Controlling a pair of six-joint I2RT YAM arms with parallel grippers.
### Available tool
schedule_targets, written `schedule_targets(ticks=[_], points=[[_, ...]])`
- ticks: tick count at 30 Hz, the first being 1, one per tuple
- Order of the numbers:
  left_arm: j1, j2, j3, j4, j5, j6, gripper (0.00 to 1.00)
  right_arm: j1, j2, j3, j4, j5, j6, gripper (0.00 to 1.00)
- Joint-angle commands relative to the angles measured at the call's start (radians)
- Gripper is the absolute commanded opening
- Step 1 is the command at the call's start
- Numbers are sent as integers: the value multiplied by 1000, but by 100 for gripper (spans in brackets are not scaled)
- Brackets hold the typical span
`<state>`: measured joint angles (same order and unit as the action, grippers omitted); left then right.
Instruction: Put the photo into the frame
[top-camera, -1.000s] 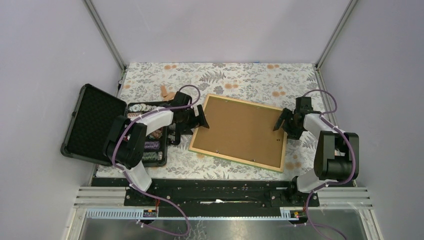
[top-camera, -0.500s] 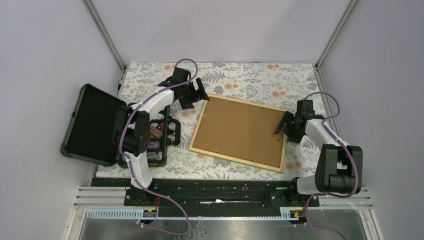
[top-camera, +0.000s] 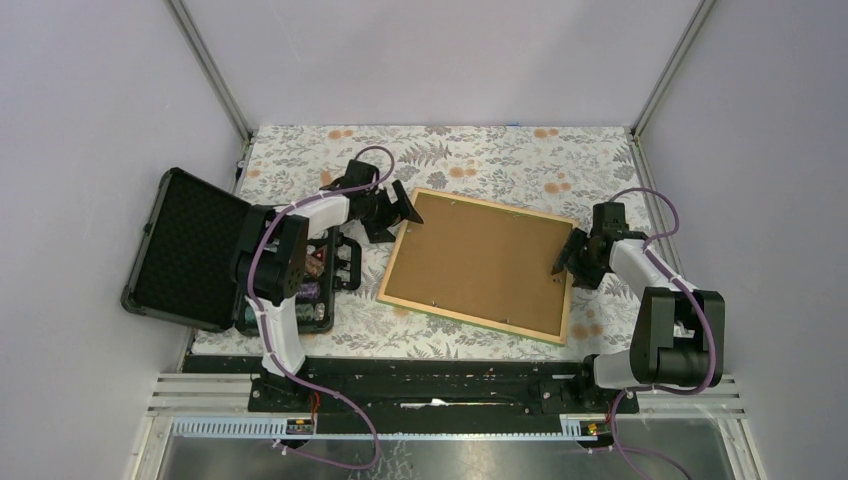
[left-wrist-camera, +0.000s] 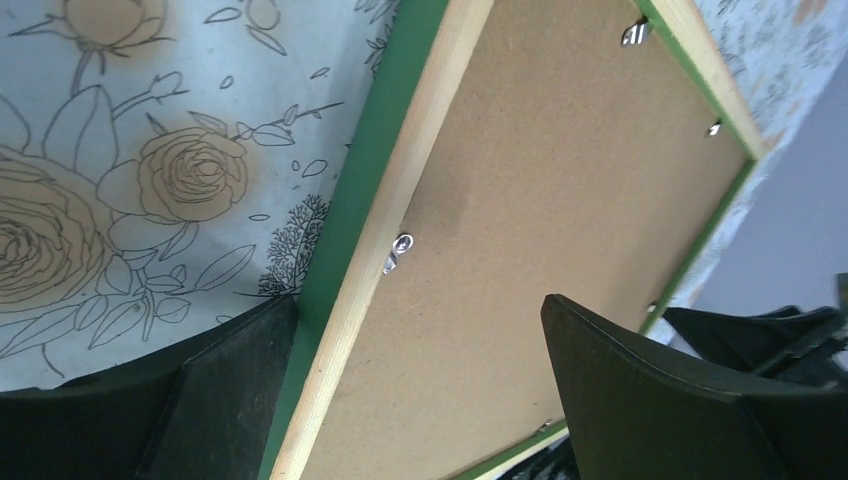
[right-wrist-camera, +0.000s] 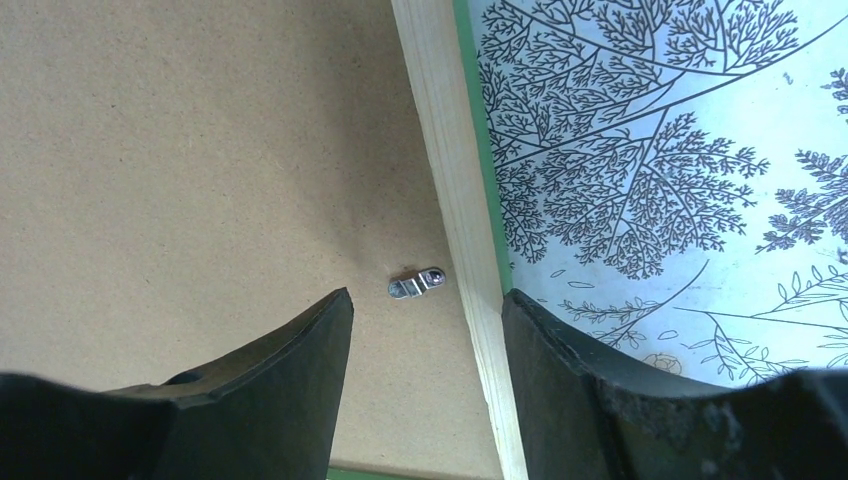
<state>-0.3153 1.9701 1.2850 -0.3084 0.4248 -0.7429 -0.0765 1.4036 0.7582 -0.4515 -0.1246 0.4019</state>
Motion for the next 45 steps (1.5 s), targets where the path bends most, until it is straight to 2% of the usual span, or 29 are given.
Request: schedule_targets(ticks=[1,9,17,30,37,41,45], points=[[28,-11,-89,112,86,-122,99,9,17,-4,-10,-16,20,62],[44,-14,-153,183,116,-194,99,11,39,-7,-7,0,25,53],[46,-25,-152,183,116,-193,98,14,72,-16,12,7,30,55],[45,-22,-157,192,125,-202,99,35,107,-15,19,27,37,52],[47,-23,-157,192,131,-205,99,38,110,-10,-19,33,22,37],[48,-25,-157,191,135,-205,99,38,106,5,-55,40,10,23],[50,-27,-156,192,135,-206,98,41,107,28,-103,57,6,18]])
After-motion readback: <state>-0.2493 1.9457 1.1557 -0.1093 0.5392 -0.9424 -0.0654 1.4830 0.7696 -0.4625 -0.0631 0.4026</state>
